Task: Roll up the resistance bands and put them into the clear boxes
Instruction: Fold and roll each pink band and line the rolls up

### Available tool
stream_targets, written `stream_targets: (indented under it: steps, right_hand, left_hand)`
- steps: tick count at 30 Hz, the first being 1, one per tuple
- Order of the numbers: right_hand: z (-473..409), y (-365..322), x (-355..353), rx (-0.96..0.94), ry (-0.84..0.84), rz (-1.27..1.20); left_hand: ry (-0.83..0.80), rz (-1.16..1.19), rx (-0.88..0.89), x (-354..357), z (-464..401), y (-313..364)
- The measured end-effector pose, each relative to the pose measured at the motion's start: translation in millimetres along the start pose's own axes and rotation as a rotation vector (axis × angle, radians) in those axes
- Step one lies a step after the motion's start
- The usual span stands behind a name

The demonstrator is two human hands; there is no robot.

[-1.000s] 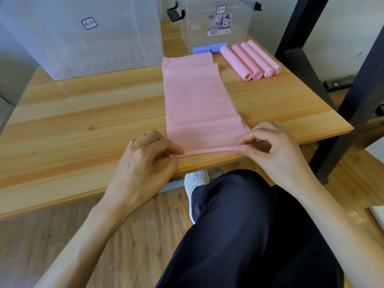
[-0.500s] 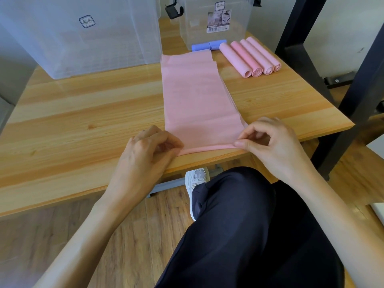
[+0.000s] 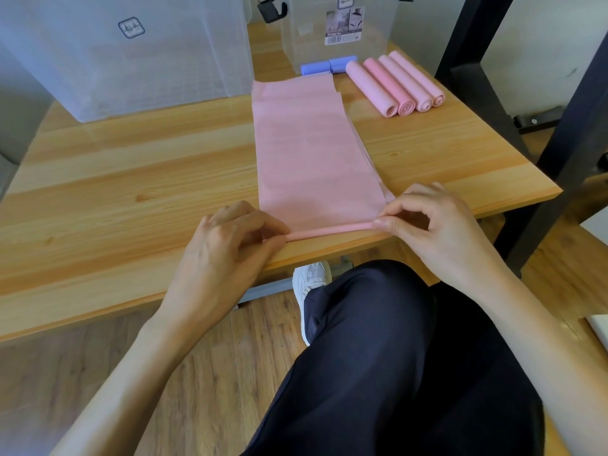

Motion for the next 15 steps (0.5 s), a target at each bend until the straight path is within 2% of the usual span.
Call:
stream_targets:
  steps: [5,15]
  right_hand:
    - [-4.3,-1.3,2.0,0.053,0.038,-0.015]
    - [0.0,0.5,2.9,0.017,0.076,-0.040]
  left_hand:
    - [0.033,0.058,-0.019,2.7,-0.4,0.0]
    - [0.059,-0.054,-0.002,3.9,-2.3,-1.7]
Point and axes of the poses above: each hand's wrist, its own z-axis away from the middle knuckle, its own x-axis out of the palm, y = z × x, the point moved 1 cm from there along -z, towards the middle knuckle, and after that the axes turned 1 degree about -x, right-handed, at the moved point
